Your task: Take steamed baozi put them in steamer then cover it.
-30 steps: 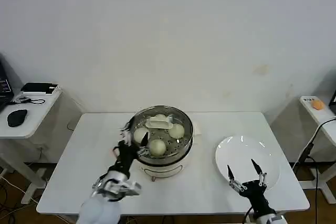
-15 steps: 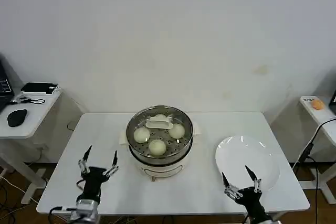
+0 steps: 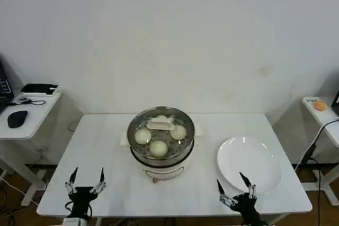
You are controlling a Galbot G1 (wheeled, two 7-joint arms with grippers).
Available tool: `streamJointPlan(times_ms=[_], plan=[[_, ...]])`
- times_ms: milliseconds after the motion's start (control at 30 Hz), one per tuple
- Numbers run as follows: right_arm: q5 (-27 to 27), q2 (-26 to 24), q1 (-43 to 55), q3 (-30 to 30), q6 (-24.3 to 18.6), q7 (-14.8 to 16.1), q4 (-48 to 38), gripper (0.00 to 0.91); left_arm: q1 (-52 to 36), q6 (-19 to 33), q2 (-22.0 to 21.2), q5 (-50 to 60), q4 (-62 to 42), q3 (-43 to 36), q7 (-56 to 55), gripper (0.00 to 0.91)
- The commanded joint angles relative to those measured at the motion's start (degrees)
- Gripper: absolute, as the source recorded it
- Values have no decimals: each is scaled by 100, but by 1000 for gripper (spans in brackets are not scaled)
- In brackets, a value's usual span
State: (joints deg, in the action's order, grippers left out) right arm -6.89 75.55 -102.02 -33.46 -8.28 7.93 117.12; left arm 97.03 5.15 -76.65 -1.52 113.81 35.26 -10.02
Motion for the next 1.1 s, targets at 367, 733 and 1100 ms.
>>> streamJointPlan(times_ms=[367, 733, 1100], plan=[[-532, -331, -231, 326, 669, -317, 188, 907, 332, -63, -52, -122, -69, 123, 155, 907], [-539, -368, -235, 307, 693, -401, 224, 907, 363, -213, -31, -164, 21, 53, 204, 907], [-538, -352, -190, 342, 543, -352, 232, 907, 509, -321, -77, -248, 201, -29, 248, 907]])
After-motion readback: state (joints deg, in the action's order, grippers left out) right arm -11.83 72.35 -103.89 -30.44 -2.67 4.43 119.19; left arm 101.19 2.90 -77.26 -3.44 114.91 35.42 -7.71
